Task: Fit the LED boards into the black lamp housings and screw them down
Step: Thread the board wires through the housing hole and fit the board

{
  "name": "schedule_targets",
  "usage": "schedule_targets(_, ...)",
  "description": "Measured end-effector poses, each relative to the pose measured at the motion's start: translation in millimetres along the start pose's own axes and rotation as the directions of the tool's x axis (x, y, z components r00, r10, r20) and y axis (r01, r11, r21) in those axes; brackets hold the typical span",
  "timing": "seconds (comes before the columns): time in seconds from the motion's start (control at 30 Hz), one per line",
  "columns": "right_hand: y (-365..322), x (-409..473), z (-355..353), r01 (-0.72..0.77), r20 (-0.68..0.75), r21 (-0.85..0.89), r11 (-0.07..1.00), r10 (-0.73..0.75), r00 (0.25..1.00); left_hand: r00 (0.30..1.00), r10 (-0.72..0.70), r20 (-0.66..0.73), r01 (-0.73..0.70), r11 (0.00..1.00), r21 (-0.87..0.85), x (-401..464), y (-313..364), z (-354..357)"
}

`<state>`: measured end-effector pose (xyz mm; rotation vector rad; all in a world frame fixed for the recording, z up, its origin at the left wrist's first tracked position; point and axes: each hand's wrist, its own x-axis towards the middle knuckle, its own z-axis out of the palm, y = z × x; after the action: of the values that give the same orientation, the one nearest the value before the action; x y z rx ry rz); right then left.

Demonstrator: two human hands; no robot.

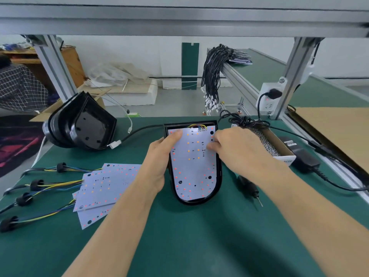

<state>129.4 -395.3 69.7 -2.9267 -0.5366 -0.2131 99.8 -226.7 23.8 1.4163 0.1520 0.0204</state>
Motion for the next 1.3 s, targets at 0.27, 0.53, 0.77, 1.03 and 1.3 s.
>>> schedule_targets(0.27, 8, -6, 5, -0.206, -0.097, 0.376, 0.903, 0.259, 0.961, 0.998, 0.015, 0.066, -0.014, 1.000, -0.003, 0, 3, -9)
schedule_targets(0.53, 7, -6, 40, -0.235, 0.217, 0.939, 0.250, 0.097, 0.971, 0.981, -0.074, -0.181, 0.057, 0.994, -0.094, -3, 11, 2)
schedule_targets(0.77, -6, -8, 50, -0.150, 0.097, 0.973, 0.178, 0.275, 0.956, 0.973, 0.058, -0.223, -0.092, 0.985, -0.143, -4, 2, 11)
schedule_targets(1.03, -18, -11, 36, -0.073, 0.032, 0.982, 0.176, 0.227, 0.973, 0.978, 0.073, -0.198, -0.102, 0.985, -0.141, -6, -5, 3)
schedule_targets(1.3, -19, -11, 26, -0.091, -0.016, 0.923, 0.375, 0.274, 0.962, 0.977, 0.163, -0.138, -0.172, 0.984, -0.054, -7, -6, 3)
